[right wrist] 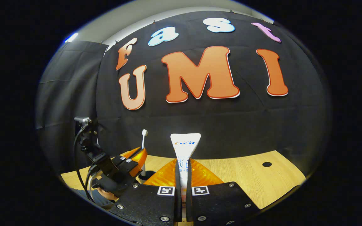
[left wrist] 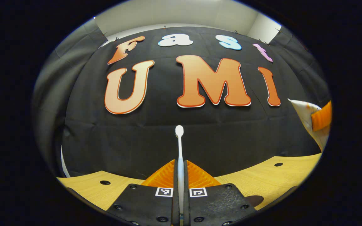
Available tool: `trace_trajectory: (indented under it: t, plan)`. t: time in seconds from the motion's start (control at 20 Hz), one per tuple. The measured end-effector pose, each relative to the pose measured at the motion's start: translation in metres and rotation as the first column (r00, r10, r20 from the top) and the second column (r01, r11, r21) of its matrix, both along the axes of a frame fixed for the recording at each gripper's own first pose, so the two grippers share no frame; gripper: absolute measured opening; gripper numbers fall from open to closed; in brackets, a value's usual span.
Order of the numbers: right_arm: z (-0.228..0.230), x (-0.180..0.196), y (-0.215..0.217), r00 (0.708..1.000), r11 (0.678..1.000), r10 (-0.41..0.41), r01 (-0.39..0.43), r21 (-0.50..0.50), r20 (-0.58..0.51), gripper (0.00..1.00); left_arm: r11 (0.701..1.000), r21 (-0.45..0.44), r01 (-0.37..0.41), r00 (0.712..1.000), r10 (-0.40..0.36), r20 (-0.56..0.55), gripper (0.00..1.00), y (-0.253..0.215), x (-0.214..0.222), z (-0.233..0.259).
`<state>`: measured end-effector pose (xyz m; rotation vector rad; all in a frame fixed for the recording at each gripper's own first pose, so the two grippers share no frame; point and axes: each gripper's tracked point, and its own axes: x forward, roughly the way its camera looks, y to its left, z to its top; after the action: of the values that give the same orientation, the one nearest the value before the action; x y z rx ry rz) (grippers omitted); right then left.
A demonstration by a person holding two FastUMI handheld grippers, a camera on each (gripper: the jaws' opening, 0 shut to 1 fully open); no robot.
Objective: Put the toothbrush and toothpaste on the desktop into the cup, then pick up the cup and place it on the coaster on the desktop.
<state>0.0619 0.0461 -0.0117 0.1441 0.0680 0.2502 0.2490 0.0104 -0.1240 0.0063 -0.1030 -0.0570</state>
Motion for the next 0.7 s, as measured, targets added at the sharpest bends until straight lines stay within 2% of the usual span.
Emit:
trace_trajectory:
  t: [0.45,0.7]
  plan:
    - [0.012,0.045,0.055,0.994,0.990,0.101,-0.104,0.092,0.036,0.05,0.997,-0.079,0.019,0.988,-0.031,-0.150,0.05,0.013,-0.002,-0.057]
    - [0.015,0.071,0.093,0.987,0.971,0.141,-0.153,0.185,0.076,0.05,0.992,-0.122,0.034,0.983,-0.055,-0.176,0.05,0.025,-0.009,-0.062]
